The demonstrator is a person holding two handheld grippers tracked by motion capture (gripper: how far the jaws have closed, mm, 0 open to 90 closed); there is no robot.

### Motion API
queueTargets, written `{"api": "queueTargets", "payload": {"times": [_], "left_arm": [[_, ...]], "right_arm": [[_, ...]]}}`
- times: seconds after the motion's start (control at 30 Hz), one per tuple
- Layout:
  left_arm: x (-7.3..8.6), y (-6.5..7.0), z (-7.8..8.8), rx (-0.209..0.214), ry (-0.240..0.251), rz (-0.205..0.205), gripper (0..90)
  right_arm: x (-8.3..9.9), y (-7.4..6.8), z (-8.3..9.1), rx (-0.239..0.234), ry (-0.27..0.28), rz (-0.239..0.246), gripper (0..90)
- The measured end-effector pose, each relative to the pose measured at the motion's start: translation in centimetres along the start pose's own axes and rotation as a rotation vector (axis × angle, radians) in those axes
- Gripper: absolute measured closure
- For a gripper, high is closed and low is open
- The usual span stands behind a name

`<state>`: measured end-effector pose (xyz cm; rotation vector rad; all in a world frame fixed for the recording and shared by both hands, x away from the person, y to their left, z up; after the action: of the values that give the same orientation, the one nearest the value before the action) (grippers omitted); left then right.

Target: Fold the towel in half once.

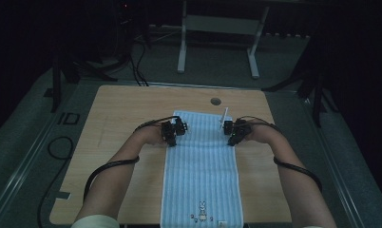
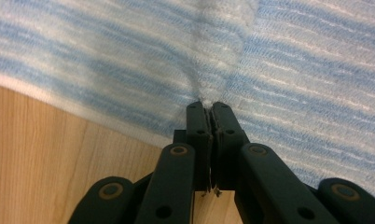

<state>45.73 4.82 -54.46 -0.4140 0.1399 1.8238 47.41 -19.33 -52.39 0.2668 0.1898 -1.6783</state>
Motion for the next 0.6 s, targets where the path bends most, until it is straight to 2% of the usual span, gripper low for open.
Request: {"api": "queueTargets", "payload": {"times": [0.13,0.3,0.33,0.37,0.43,0.47,0.5,0.57,0.6], "left_arm": [[-0.1,-0.2,1.5,-0.027,0.051,0.029,88.6],[-0.5,0.0,4.9,-0.056,0.091,0.012,88.5],[-0.5,0.2,5.5,-0.053,0.096,0.007,88.5],[-0.5,0.4,6.1,-0.068,0.09,-0.008,88.5],[-0.4,1.2,6.9,-0.061,0.082,-0.021,88.4],[-0.4,1.7,7.2,-0.073,0.079,-0.035,88.4],[-0.2,2.2,7.5,-0.061,0.077,-0.039,88.4],[0.0,3.4,7.8,-0.071,0.08,-0.051,88.3],[0.2,4.1,7.9,-0.053,0.085,-0.052,88.3]], "right_arm": [[0.0,0.1,0.5,0.012,0.007,0.0,86.2],[-0.2,-0.1,1.8,0.029,0.032,0.007,86.1],[-0.3,-0.2,2.2,0.037,0.04,0.013,86.2],[-0.4,-0.4,2.6,0.044,0.045,0.018,86.2],[-0.7,-0.8,3.4,0.054,0.066,0.038,86.1],[-0.8,-1.2,3.7,0.063,0.068,0.046,86.1],[-0.9,-1.5,4.0,0.07,0.074,0.054,86.2],[-1.0,-2.5,4.4,0.076,0.078,0.076,86.1],[-1.0,-3.0,4.4,0.075,0.079,0.085,86.1]]}}
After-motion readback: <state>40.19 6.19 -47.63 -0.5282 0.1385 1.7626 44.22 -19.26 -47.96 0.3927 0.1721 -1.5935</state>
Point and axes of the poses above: each handheld gripper's, and its own axes: z roughly backward along the jaws, x roughly out of its underside, y roughly to its right, the point moved 3 cm from there along -z, roughly forward along the jaws, and after that the axes turned 13 degrees about y, right-handed, at the moved point
